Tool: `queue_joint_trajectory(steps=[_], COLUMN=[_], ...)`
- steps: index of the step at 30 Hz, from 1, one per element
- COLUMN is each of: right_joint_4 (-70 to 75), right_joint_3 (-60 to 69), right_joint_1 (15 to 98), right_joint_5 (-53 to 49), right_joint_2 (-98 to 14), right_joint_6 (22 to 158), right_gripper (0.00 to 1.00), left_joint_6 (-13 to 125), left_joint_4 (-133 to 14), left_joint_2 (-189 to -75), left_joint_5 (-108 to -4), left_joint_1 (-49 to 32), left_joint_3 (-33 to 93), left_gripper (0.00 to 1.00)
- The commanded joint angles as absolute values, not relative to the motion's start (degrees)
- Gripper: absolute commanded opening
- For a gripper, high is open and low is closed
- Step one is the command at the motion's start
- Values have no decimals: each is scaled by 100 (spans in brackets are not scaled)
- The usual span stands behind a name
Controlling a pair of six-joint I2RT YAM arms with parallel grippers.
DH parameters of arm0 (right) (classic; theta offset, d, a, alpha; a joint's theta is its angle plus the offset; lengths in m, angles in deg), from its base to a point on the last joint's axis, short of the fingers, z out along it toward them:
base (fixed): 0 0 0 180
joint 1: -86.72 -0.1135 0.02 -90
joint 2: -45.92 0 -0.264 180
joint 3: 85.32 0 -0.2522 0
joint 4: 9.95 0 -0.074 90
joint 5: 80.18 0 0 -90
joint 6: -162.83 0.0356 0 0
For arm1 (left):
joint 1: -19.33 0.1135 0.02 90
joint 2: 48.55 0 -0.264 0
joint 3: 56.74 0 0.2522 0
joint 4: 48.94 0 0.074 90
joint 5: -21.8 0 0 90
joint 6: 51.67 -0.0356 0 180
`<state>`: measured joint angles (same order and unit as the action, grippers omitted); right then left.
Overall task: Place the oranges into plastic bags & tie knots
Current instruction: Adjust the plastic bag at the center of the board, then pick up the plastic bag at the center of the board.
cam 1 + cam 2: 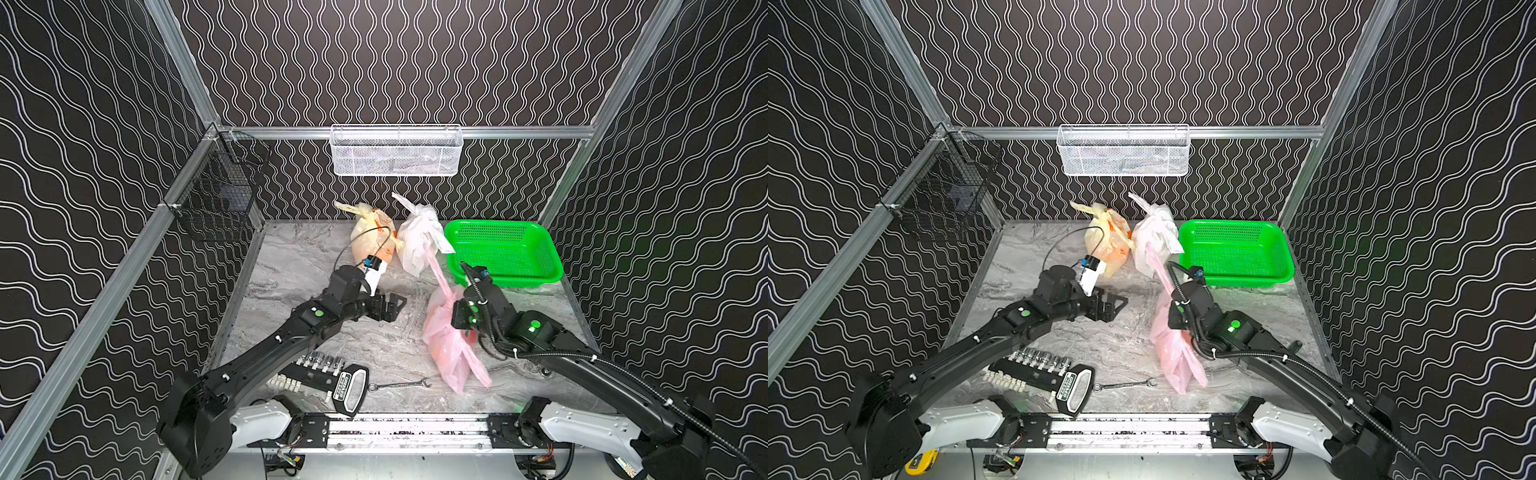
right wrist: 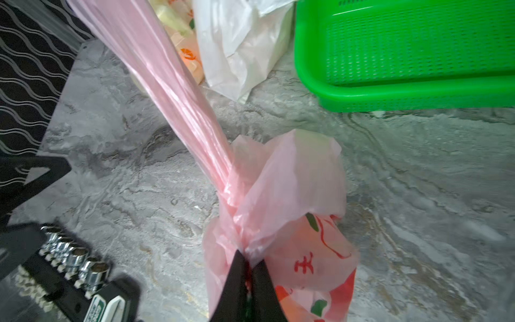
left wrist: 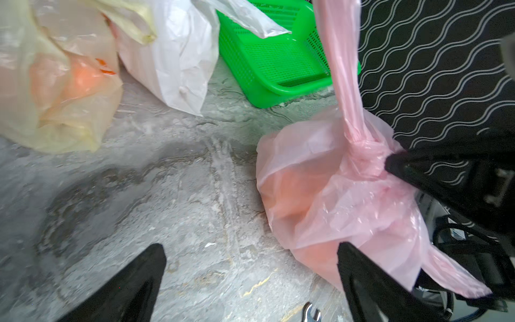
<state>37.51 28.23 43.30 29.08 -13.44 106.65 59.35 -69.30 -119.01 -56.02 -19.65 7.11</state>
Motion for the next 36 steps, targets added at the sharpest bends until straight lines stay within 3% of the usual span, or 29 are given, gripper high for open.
queue_joint_trajectory(steps=[1,2,3,6,7,15,19,27,36], right_joint_4=[3996,3950,3887,3840,3896,3885,2934,2798,2061], right_joint_3=[2987,3061,3114,2972,2837,1367,1000,-992,-2477], right_joint_1=[4636,4727,4822,4875,4875,4895,4961,5374,5969], right_joint_5=[2767,2740,2696,2759,2863,3513,2905,2422,2359], right_joint_2=[-1063,-991,-933,-920,-940,-1591,-2055,-4669,-6966], right_joint_6=[10346,10317,10267,10083,10040,9808,9024,10025,10375], right_gripper=[7,7,17,89,99,100,100,92,99], left_joint_6=[6072,6113,6168,6338,6322,6204,6046,6013,6171], left_joint_4=[-6547,-6509,-6499,-6640,-6756,-7079,-7163,-6771,-5602], left_joint_2=[-12049,-12100,-12155,-12244,-12260,-12396,-12725,-13346,-13829], left_joint_5=[-5819,-5862,-5935,-6170,-6279,-5747,-5403,-5264,-4958], left_joint_1=[-2221,-2286,-2333,-2323,-2289,-1057,-419,378,808], left_joint_3=[744,731,722,724,774,1123,1413,1907,1939], left_gripper=[99,99,99,99,99,99,99,99,99])
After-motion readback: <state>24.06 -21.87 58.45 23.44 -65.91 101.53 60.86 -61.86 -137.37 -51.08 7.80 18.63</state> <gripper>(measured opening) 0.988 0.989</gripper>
